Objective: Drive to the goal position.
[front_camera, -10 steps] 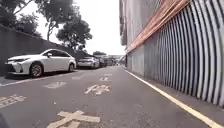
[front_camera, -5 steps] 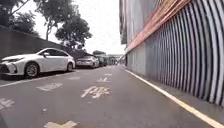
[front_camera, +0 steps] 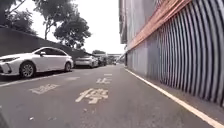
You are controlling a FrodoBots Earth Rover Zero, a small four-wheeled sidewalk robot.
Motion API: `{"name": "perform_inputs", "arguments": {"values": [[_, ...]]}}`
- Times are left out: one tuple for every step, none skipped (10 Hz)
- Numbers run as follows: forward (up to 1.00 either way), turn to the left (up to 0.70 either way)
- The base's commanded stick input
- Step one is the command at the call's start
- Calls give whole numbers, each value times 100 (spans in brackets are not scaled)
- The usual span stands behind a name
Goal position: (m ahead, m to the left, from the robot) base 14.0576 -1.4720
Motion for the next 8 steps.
{"name": "perform_inputs", "arguments": {"values": [[45,0],[45,0],[45,0],[45,0],[45,0],[45,0],[45,0],[45,0]]}}
